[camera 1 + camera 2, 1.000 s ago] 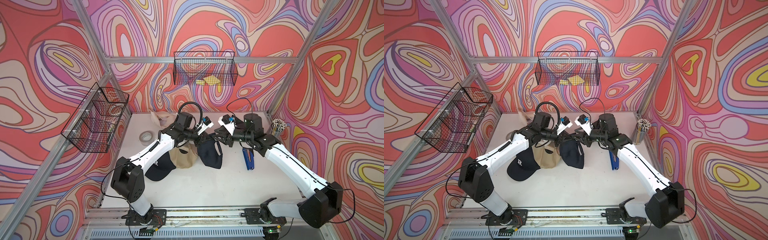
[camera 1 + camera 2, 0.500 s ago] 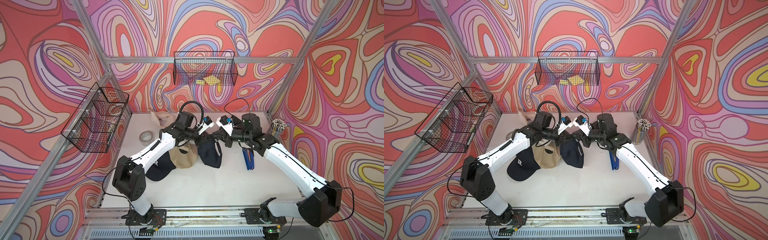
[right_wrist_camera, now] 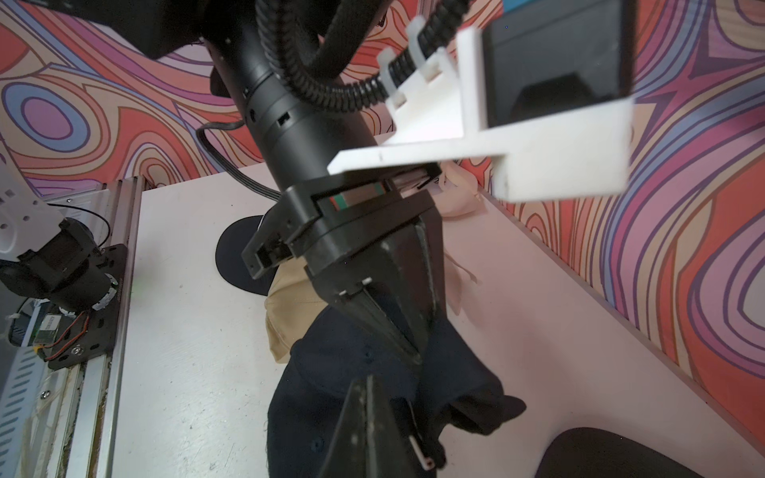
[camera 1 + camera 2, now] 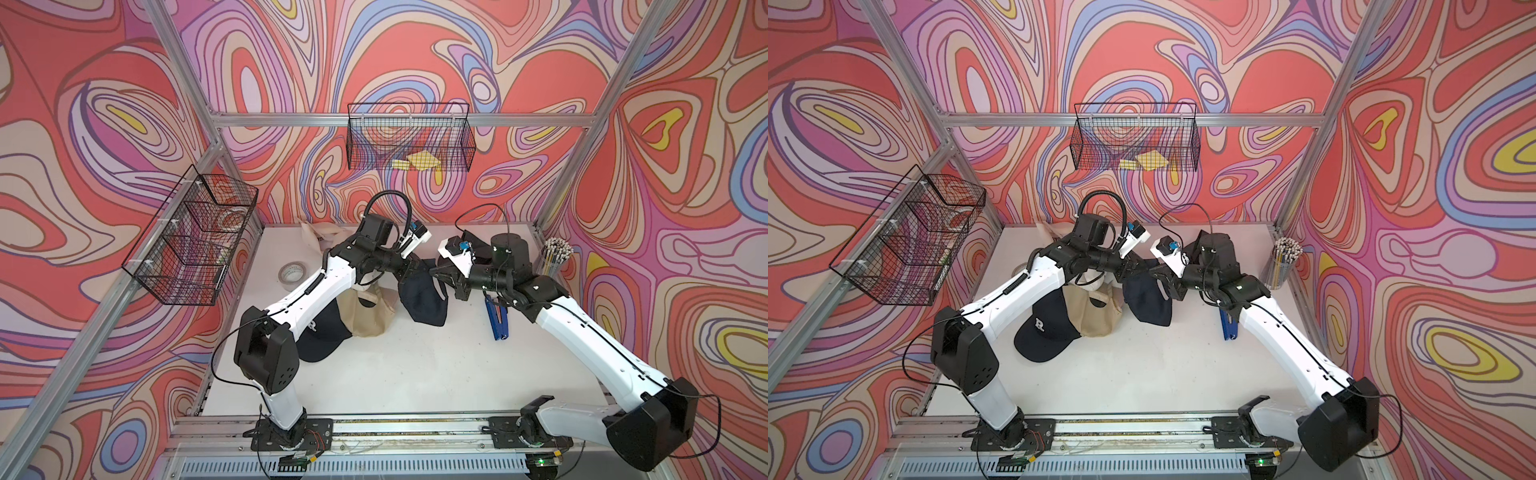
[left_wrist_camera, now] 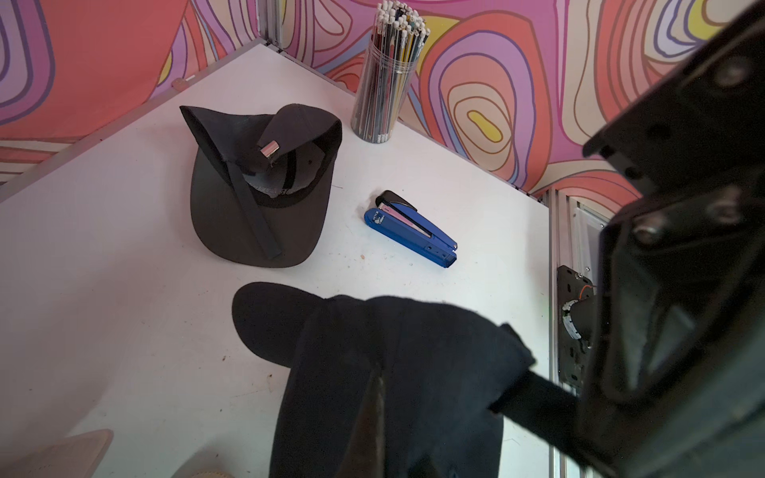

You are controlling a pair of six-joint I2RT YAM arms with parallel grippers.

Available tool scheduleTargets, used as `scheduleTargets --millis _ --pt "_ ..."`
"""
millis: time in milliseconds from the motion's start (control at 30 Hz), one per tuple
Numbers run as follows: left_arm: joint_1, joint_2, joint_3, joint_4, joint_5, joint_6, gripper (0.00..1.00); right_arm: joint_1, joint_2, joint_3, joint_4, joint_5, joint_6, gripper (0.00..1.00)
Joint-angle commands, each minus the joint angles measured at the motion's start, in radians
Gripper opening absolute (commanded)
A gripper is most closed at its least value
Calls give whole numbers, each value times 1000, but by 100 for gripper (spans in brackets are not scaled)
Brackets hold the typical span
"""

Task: Open the adjustable buckle of the baseball cap
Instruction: Open the adjustable buckle on the baseball cap, then pull the adjustable strap on the baseball cap.

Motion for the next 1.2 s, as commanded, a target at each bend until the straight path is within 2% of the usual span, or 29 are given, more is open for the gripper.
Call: scheduleTargets --millis 0,233,267,367,400,467,567,700,900,1067,1167 --pt "15 33 35 -20 -69 -50 0 7 -40 -29 -13 -16 16 0" --pt "15 30 41 -19 -70 -59 0 7 -48 -29 -14 -30 21 0" --pt "15 26 39 -15 -51 -58 0 7 -49 -34 3 -4 35 4" --pt "15 15 25 3 -9 -61 0 7 -57 -43 55 101 81 46" --pt "14 11 21 5 -7 -61 0 7 -62 -45 71 143 102 54" --pt "16 6 16 6 -15 -56 0 7 -78 -51 92 236 125 63" --pt "15 10 20 -1 -16 -48 0 3 -93 -60 98 308 153 64" --pt "15 17 23 4 -3 -49 0 -10 -80 -62 61 305 180 58" --pt "15 11 18 11 17 -50 0 -23 -41 -80 54 202 194 53" --pt "15 -2 14 9 30 -46 0 -47 1 -77 57 123 200 44" --pt "15 -8 8 15 37 -50 0 -66 13 -90 85 73 207 42"
